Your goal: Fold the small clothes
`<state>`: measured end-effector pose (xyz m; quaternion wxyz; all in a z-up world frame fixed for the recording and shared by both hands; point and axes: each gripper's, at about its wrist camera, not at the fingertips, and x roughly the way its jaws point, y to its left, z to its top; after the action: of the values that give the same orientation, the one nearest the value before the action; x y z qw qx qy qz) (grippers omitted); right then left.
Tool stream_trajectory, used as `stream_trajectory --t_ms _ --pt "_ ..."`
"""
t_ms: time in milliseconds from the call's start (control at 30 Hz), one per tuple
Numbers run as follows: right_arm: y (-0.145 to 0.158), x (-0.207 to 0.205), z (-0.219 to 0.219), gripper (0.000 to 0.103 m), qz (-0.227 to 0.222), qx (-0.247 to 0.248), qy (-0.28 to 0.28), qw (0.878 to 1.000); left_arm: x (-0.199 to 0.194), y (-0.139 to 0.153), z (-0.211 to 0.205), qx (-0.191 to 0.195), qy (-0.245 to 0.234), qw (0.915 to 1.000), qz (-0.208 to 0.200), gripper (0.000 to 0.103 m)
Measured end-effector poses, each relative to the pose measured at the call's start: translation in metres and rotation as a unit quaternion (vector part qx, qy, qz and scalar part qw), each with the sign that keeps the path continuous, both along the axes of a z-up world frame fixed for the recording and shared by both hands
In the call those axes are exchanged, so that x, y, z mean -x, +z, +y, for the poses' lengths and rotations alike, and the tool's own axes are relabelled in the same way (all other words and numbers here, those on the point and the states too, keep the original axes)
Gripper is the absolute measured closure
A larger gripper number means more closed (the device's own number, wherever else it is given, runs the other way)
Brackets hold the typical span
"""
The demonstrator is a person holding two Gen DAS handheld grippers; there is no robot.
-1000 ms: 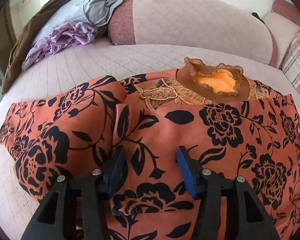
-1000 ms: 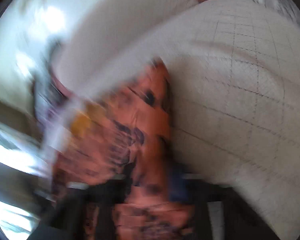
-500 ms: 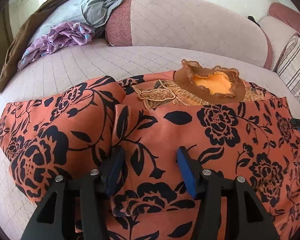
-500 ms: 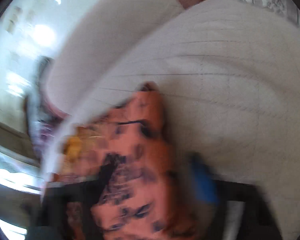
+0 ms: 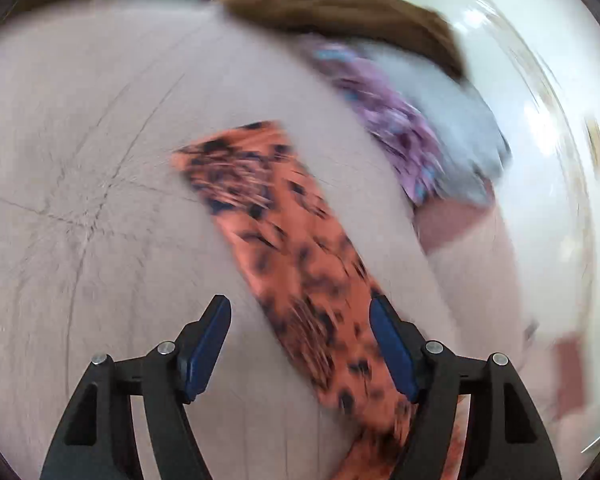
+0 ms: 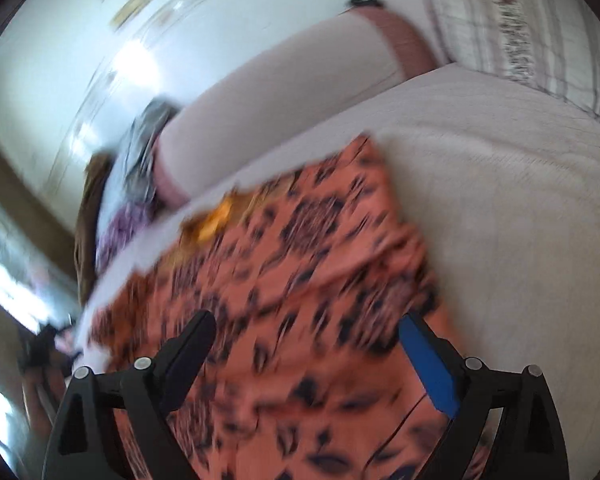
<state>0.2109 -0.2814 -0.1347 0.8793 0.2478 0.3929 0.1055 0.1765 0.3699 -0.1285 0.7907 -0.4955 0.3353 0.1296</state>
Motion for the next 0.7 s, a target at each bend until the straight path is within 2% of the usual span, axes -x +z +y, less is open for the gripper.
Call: stream_trajectory --t_ms 67,100,167,233,267,333,367,400,433,467,500,567,633,667,700 --pt "-0.013 0.004 0.019 0.008 0.013 0.029 0.018 0.999 -0.007 -0.01 0.022 0.016 0.025 0.9995 0.008 0.038" --pt "-0.019 0.001 0.026 0.008 0.023 0.041 0.025 0.999 -0.014 -0.012 0.029 0.015 0.016 0.9998 0.001 0.038" --pt "-0.025 0.004 0.031 0.008 0.024 0.055 0.031 0.998 -0.024 -0.011 0.033 -0.006 0.015 0.9999 0.004 0.041" --pt "-0.028 0.002 0.029 0.008 0.024 0.052 0.031 0.998 -0.031 -0.014 0.042 -0.024 0.026 0.999 0.027 0.068" --pt "-0.029 0.003 0.027 0.008 0.023 0.047 0.031 0.998 -0.034 -0.017 0.045 -0.034 0.033 0.9974 0.055 0.1" --pt "-0.031 0.003 0.025 0.009 0.024 0.041 0.026 0.999 -0.038 -0.015 0.048 -0.042 0.026 0.9962 0.072 0.099" --pt "-0.032 0.003 0.024 0.009 0.023 0.041 0.025 0.999 -0.041 -0.004 0.042 -0.07 0.019 0.9941 0.081 0.1" --pt "-0.031 0.003 0.024 0.009 0.022 0.044 0.026 0.998 -0.043 0.02 0.025 -0.13 0.007 0.9887 0.074 0.1" --pt "-0.031 0.004 0.024 0.009 0.021 0.047 0.027 0.998 -0.045 0.04 0.007 -0.172 -0.008 0.9833 0.059 0.1" --pt "-0.032 0.003 0.027 0.009 0.019 0.049 0.027 0.998 -0.046 0.066 -0.018 -0.218 -0.031 0.9748 0.035 0.1" --pt "-0.032 0.003 0.026 0.009 0.018 0.047 0.025 0.998 -0.046 0.095 -0.051 -0.264 -0.059 0.9628 -0.002 0.1" --pt "-0.031 0.003 0.024 0.009 0.016 0.042 0.023 0.999 -0.045 0.142 -0.124 -0.323 -0.125 0.9353 -0.072 0.1" --pt "-0.031 0.002 0.023 0.009 0.016 0.037 0.022 0.999 -0.042 0.172 -0.205 -0.361 -0.198 0.9014 -0.134 0.1" --pt "-0.031 0.002 0.022 0.009 0.015 0.034 0.02 0.999 -0.042 0.179 -0.241 -0.368 -0.233 0.8865 -0.155 0.1" --pt "-0.031 0.002 0.02 0.009 0.015 0.028 0.018 0.999 -0.041 0.18 -0.29 -0.367 -0.288 0.8672 -0.175 0.099"
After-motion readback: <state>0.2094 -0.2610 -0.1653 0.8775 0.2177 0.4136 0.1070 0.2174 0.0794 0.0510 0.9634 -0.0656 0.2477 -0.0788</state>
